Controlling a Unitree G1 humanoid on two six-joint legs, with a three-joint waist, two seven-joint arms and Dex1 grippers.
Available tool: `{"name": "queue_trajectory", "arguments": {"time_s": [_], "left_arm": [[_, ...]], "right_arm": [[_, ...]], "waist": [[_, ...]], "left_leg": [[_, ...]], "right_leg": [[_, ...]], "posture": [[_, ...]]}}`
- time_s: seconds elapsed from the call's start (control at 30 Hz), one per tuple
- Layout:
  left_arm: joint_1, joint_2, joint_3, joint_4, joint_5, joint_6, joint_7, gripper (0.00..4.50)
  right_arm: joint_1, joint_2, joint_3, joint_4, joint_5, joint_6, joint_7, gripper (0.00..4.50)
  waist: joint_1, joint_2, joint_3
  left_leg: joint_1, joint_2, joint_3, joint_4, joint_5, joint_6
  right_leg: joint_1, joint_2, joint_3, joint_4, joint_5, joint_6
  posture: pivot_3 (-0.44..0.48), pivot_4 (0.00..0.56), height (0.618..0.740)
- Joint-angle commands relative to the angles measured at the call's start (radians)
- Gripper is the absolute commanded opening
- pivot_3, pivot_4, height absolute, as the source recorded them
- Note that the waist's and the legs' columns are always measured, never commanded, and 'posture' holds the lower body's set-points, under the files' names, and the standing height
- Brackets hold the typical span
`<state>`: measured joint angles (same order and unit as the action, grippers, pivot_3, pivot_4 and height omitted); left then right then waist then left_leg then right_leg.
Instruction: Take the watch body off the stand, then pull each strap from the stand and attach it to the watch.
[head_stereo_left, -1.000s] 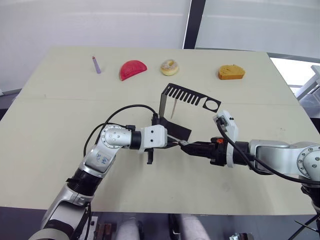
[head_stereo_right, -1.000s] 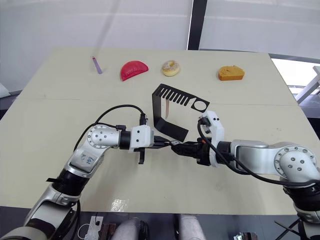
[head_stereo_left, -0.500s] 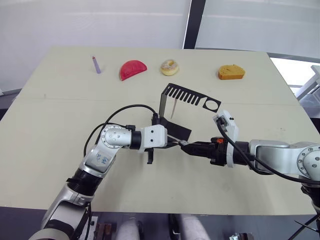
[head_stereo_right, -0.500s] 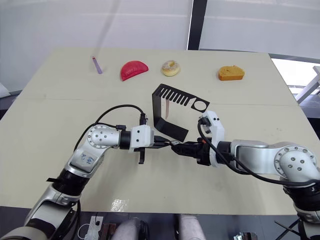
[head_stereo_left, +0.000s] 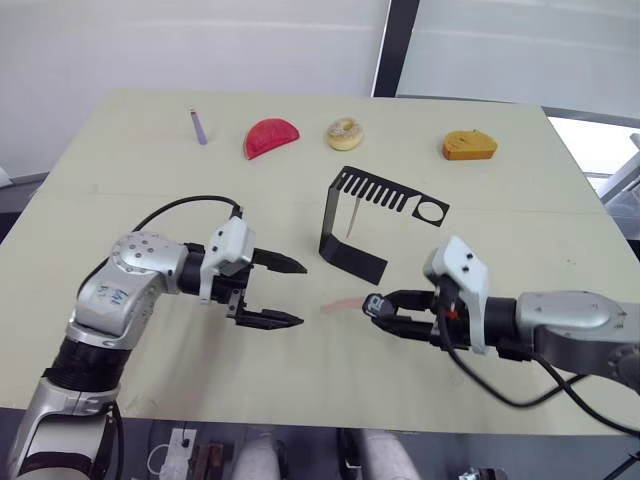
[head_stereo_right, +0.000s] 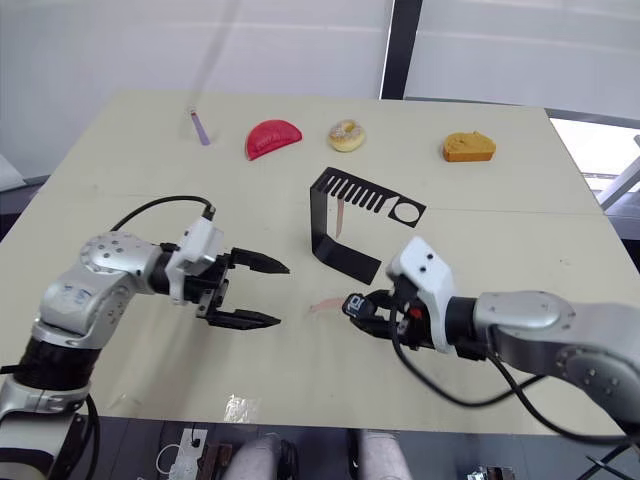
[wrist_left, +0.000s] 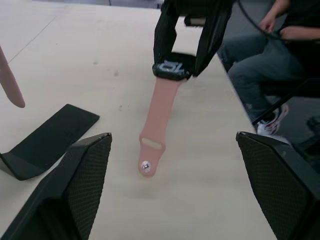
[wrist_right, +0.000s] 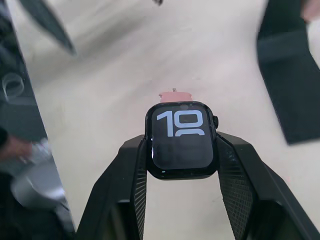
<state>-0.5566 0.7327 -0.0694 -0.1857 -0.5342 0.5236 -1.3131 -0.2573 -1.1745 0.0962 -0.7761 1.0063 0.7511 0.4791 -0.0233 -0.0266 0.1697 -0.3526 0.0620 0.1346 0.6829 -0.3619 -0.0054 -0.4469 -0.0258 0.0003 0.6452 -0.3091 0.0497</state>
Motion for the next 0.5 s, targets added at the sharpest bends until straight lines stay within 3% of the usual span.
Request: {"name": "queue_trajectory", "arguments": {"time_s": [0.03,0.2,0.5], "left_arm": [[-0.019,-0.009,0.008,-0.039,-0.027,-0.013,-0.006,4.44],[0.018,-0.015,-0.013,-0.081,-0.011,-0.071,-0.016,4.44],[0.053,-0.013,0.001,-0.111,-0.009,-0.096,0.029,4.44]], "right_arm": [[0.081,-0.005,0.009,-0.007,-0.27,-0.229,0.183,1.49],[0.121,0.078,-0.022,0.039,-0.359,-0.325,0.264,1.49],[0.108,0.142,-0.025,0.069,-0.427,-0.333,0.349,1.49]], "waist": [[-0.001,0.0,0.0],[-0.009,0.0,0.0],[-0.005,0.0,0.0]], "left_leg": [[0.0,0.0,0.0,0.0,0.0,0.0],[0.001,0.0,0.002,0.001,0.0,0.0],[0.002,-0.001,0.002,0.001,0.0,-0.001]], "right_leg": [[0.0,0.0,0.0,-0.001,0.0,0.0],[0.0,0.0,0.002,0.002,0.0,0.0],[0.0,0.001,0.002,0.004,0.0,-0.001]], "posture": [[0.0,0.15,0.737],[0.0,0.15,0.737],[0.0,0.15,0.737]]}}
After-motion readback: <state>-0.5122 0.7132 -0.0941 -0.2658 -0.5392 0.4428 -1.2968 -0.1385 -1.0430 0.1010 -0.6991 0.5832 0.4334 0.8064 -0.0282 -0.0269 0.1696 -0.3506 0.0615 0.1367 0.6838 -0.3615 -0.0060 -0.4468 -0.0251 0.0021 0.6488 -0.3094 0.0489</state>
